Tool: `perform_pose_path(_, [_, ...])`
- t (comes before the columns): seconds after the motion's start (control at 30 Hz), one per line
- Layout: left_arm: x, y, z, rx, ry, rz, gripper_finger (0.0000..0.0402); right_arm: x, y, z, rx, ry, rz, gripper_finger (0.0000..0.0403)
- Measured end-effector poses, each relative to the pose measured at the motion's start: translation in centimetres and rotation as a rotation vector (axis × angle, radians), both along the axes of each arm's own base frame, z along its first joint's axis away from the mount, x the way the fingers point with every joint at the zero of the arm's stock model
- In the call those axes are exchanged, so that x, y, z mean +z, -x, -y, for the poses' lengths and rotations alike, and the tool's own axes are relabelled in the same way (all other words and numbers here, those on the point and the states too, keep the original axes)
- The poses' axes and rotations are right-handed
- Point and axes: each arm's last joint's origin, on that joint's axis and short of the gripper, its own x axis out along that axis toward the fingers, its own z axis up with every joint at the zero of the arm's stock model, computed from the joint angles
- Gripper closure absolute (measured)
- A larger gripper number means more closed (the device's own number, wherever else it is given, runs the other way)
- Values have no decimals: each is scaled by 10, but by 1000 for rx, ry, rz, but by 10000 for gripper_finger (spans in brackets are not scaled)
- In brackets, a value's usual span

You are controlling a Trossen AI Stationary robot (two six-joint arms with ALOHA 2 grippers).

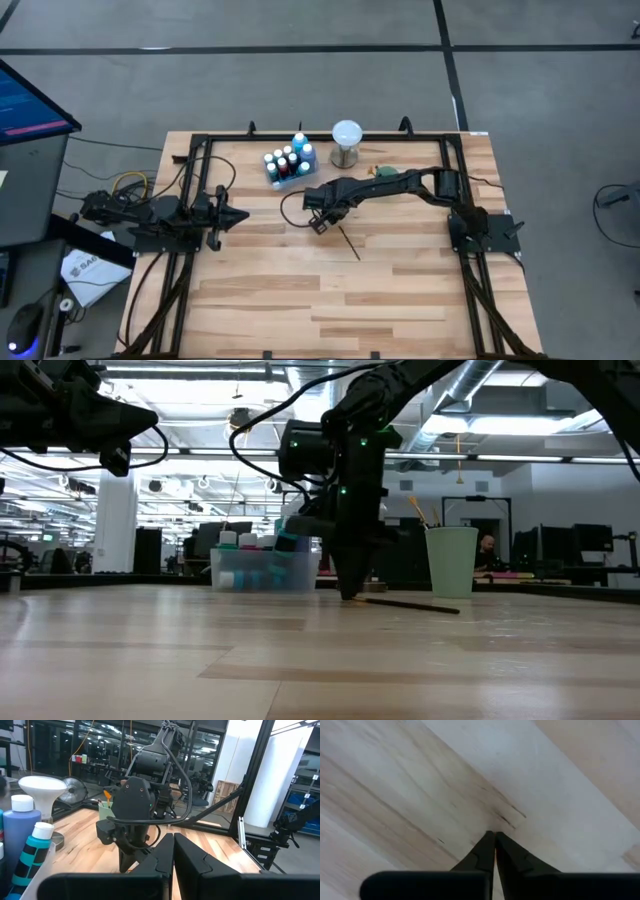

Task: Pick & Place Paint Supplies
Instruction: Put the gold paint brush into the cup

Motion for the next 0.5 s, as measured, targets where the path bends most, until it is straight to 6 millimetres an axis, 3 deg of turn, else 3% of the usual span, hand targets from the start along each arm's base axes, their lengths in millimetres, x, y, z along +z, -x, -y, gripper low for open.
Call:
perform_pose_path(0.13, [0, 0, 0, 0, 0, 0, 396, 5, -2, 0, 23, -14, -13, 399])
perform_pose_path(0.27, [0, 0, 0, 0, 0, 0, 396, 26, -4, -4, 65, -29, 20, 402])
perform_pose_path(0.37, [0, 0, 0, 0, 0, 0, 396, 65, -5, -5, 74, -13, 153, 402])
perform_pose_path(0.5, [0, 0, 0, 0, 0, 0, 396, 116, 7, -3, 70, 93, 279, 403])
